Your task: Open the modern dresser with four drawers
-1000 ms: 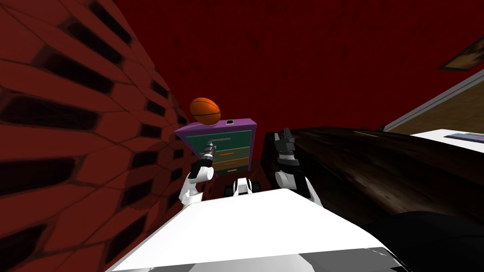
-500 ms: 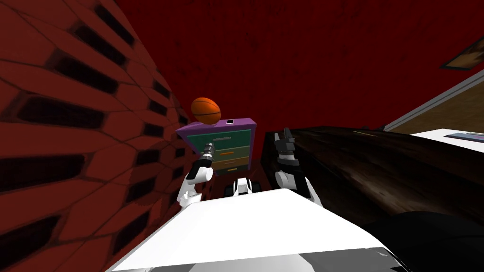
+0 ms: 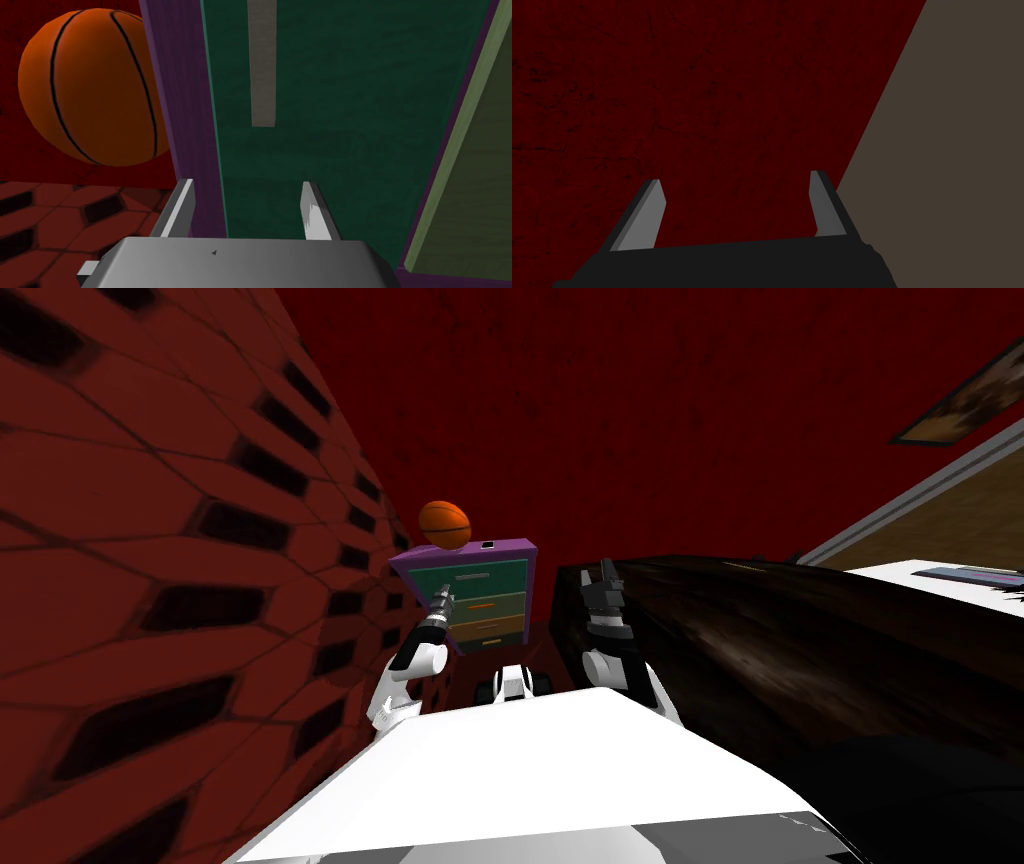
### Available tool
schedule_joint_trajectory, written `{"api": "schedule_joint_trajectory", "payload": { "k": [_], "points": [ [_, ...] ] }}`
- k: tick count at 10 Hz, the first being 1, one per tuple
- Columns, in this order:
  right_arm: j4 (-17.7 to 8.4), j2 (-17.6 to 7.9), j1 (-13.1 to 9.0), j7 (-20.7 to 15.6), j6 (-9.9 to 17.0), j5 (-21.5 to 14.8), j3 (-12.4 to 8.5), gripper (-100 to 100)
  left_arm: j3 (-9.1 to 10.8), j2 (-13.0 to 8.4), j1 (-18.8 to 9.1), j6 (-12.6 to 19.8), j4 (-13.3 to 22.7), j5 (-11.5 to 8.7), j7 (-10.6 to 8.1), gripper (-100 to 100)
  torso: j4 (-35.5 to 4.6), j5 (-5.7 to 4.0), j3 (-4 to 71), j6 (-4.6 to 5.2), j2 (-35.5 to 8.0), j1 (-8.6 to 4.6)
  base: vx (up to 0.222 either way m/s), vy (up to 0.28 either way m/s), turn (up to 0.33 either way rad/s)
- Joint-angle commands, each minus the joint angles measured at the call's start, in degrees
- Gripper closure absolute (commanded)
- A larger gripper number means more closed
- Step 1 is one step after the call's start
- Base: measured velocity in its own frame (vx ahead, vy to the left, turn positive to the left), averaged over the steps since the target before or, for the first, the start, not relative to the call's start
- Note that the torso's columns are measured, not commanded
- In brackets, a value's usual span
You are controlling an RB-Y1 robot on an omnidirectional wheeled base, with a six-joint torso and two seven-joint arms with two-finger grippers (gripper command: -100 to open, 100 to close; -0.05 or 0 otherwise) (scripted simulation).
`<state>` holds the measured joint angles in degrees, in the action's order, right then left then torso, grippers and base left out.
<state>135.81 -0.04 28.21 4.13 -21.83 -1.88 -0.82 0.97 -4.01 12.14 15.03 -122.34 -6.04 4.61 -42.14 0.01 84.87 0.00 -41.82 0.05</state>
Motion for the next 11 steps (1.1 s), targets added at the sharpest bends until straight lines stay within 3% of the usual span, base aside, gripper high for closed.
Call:
{"api": "schedule_joint_trajectory", "payload": {
  "k": [1, 4, 5, 9, 11],
  "points": [
    [0.0, 0.0, 0.0, 0.0, 0.0, 0.0, 0.0, 0, 0.09, -3.1, -0.1, 0.5, -0.2, 0.0, -0.04, -100, -0.1, 0.00, -0.1, 0.00, -0.2, -0.02, 0.057, -0.004, -0.001],
    [0.0, 0.0, 0.0, 0.0, 0.0, 0.0, 0.0, 0, 0.62, -3.8, -0.5, 3.1, -1.2, -0.1, -0.32, -100, -0.1, -0.03, -0.2, 0.01, -0.3, -0.11, 0.157, -0.017, -0.006],
    [0.0, 0.0, 0.0, 0.0, 0.0, 0.0, 0.0, 0, 0.73, -1.3, -0.6, 3.7, -1.4, -0.2, -0.38, -100, -0.1, -0.03, -0.2, 0.00, -0.3, -0.09, 0.162, -0.026, -0.004],
    [0.0, 0.0, 0.0, 0.0, 0.0, 0.0, 0.0, 0, 0.80, 2.6, -0.6, 4.0, -1.4, -0.2, -0.42, -100, -0.2, 0.00, -0.5, 0.00, -0.8, 0.01, 0.037, -0.005, 0.000],
    [0.0, 0.0, 0.0, 0.0, 0.0, 0.0, 0.0, 0, 1.00, 2.2, -0.5, 5.4, -2.9, -0.2, -0.40, -100, -0.2, -0.01, -0.3, 0.00, -0.5, -0.03, 0.057, 0.004, -0.008]
  ]
}}
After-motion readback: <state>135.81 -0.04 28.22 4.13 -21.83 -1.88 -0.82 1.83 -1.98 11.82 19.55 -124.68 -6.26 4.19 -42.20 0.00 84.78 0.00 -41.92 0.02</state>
